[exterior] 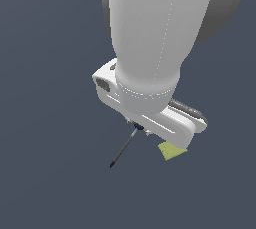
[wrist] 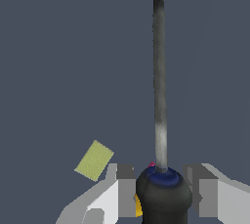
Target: Pick up a designated object from a clutter of objects.
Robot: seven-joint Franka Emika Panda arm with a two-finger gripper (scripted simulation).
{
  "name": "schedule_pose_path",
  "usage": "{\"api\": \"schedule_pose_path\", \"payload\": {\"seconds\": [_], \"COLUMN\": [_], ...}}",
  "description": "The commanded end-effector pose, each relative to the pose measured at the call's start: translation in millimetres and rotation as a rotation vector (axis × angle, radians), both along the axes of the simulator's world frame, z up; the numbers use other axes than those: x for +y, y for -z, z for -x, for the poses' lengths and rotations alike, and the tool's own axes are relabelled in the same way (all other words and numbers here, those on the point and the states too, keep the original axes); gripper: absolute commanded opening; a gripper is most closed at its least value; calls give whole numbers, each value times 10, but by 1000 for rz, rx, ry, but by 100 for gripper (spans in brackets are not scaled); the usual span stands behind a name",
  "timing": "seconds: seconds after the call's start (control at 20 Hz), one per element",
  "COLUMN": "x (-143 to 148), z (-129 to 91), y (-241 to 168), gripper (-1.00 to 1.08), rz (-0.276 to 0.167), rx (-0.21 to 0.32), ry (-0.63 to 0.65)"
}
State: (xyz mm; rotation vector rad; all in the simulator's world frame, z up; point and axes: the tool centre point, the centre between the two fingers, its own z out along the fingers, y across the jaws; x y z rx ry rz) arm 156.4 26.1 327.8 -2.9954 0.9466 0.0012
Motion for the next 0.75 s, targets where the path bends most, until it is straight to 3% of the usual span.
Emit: {"api": "schedule_pose_path", "payload": {"seconds": [0.0,0.7], "x": [-40,-121], "z": [-61,-193], "y": [-72,-206], "gripper": [-100,-100], "rz": [0,0], "rx": [-1,-1], "ry": [0,0]}}
